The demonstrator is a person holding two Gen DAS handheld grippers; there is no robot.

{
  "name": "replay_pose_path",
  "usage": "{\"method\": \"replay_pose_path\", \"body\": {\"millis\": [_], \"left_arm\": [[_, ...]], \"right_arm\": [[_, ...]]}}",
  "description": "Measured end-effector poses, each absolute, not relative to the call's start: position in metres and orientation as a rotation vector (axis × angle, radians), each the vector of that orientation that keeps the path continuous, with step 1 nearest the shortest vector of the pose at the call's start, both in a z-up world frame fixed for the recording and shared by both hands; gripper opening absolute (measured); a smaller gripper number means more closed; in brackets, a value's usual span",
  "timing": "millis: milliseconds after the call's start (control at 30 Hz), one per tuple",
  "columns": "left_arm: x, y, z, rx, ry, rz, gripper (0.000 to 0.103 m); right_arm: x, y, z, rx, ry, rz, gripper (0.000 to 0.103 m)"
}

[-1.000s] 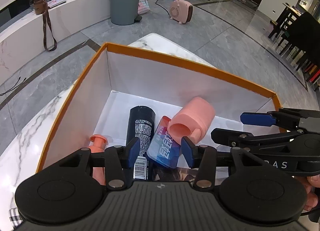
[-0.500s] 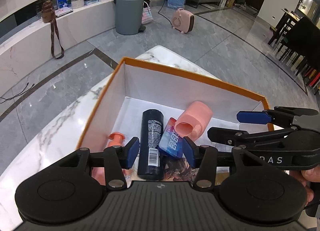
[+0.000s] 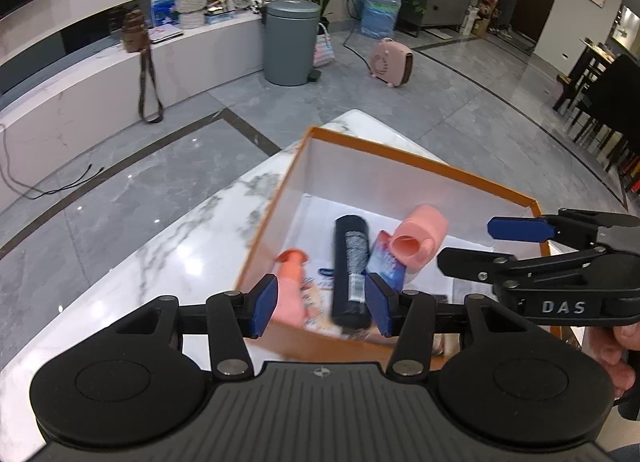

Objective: Organize rigid objects
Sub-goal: 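Withdraw both open tools from the orange box toward the remaining table items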

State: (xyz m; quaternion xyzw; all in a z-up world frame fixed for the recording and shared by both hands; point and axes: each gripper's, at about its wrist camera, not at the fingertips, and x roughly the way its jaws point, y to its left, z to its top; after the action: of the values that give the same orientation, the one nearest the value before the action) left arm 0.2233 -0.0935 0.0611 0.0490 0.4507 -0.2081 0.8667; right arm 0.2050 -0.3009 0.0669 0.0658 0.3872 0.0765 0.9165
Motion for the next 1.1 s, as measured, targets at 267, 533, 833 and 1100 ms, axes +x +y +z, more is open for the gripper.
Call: {"method": "replay_pose_path", "body": {"millis": [267, 533, 833, 1100], "left_arm": [[0.203, -0.055, 0.053, 0.087, 0.945, -0.377, 0.063], [0.191, -0.013, 0.038, 0.072, 0.972, -0.309, 0.063], [0.182, 0.016, 0.014, 0.22, 0.964, -0.286, 0.068], [0.183, 0.028, -0.005, 0.311, 0.918, -0.358, 0.08]], "right_arm": [[0.185, -0.275, 0.075, 0.074, 0.762, 0.224, 0.076], [0.164, -0.243, 0.07, -0.015, 0.737, 0.28, 0.076], [0.138, -0.197, 0.062, -0.157, 0.696, 0.384, 0.077], [0.136, -0.143, 0.016, -0.273, 0.79, 0.487, 0.077]]}}
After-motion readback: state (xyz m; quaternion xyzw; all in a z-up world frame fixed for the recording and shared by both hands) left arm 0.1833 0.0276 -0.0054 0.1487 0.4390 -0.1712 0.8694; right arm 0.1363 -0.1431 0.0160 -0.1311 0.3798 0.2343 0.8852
